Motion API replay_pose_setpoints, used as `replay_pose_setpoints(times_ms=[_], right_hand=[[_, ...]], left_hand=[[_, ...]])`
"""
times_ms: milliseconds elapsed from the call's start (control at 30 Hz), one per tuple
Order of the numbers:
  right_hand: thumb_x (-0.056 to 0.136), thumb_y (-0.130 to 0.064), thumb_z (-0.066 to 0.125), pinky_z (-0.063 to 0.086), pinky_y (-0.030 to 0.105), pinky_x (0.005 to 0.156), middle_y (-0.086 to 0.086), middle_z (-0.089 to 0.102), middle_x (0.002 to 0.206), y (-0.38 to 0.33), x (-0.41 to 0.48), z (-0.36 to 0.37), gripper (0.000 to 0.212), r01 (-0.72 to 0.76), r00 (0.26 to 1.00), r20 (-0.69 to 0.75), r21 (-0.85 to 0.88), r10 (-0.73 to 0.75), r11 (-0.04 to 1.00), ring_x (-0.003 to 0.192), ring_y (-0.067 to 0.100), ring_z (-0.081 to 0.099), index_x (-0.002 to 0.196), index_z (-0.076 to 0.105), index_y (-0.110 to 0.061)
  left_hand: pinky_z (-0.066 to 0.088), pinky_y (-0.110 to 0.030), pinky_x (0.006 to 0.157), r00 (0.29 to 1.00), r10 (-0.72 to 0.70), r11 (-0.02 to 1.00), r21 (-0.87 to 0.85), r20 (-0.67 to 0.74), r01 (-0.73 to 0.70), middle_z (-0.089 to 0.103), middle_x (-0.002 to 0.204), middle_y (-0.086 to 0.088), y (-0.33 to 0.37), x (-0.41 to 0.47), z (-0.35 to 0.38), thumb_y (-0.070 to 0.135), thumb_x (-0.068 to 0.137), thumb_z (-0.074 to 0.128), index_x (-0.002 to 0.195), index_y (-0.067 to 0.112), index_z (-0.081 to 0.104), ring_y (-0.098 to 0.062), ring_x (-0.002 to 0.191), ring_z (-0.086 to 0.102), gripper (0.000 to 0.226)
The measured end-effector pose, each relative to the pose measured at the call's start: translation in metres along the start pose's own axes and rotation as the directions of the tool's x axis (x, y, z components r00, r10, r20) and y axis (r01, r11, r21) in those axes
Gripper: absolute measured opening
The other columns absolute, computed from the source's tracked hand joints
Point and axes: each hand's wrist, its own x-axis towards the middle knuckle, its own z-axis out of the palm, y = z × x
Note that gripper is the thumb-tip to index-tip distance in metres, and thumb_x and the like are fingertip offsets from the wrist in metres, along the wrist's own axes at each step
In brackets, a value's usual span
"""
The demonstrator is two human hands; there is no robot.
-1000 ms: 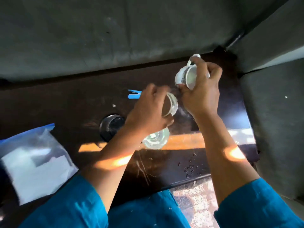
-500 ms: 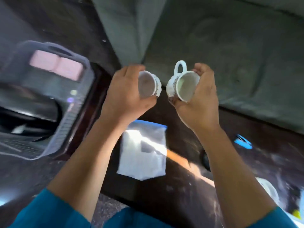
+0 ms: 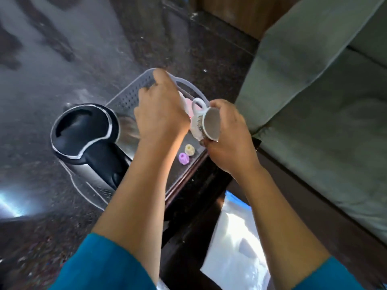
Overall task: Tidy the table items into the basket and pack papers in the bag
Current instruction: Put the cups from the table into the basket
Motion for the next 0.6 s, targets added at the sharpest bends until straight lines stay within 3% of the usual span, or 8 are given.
replay_pose_setpoints(times_ms=[133,233,400,600], right_hand=[[0.061,-0.002,0.072,0.041,0.044,0.099,0.011,0.051,0.124,-0.001,0.015,0.017,0.065,-0.015,0.998,0.065,0.026,0.013,1.0,0.115,0.029,0.049,0.119,0.046,-0.007],[0.063,-0.011,0.077,0.044,0.041,0.097,0.005,0.05,0.124,-0.004,0.027,0.019,0.067,-0.068,0.993,0.104,0.066,0.061,0.996,0.114,0.025,0.05,0.121,0.044,-0.016],[0.061,-0.016,0.077,0.043,0.04,0.097,0.007,0.047,0.127,-0.01,0.038,0.027,0.071,-0.048,0.982,0.183,-0.003,0.048,0.999,0.115,0.028,0.048,0.123,0.043,-0.015],[0.065,-0.016,0.072,0.044,0.046,0.092,0.009,0.041,0.128,-0.013,0.041,0.052,0.071,-0.037,0.961,0.27,-0.088,0.06,0.995,0.112,0.033,0.046,0.127,0.039,-0.014]], left_hand=[[0.034,-0.039,0.065,0.989,0.107,0.979,0.164,0.106,-0.123,0.062,0.104,-0.021,0.002,0.023,-0.009,0.008,0.072,0.068,0.102,0.008,0.037,-0.041,0.103,0.053,0.044],[0.034,-0.036,0.063,0.951,0.181,0.931,0.268,0.251,-0.248,0.061,0.103,-0.023,0.002,0.051,-0.031,0.007,0.065,0.074,0.102,0.006,0.041,-0.042,0.097,0.057,0.05],[0.037,-0.031,0.06,0.798,0.155,0.844,0.342,0.582,-0.414,0.063,0.099,-0.014,-0.015,0.093,-0.047,0.033,0.044,0.089,0.104,0.011,0.051,-0.032,0.082,0.056,0.074],[0.046,-0.031,0.07,0.661,0.094,0.806,0.333,0.745,-0.489,0.063,0.09,0.0,-0.059,0.119,-0.022,0.044,0.038,0.087,0.099,0.026,0.056,-0.021,0.08,0.054,0.071]])
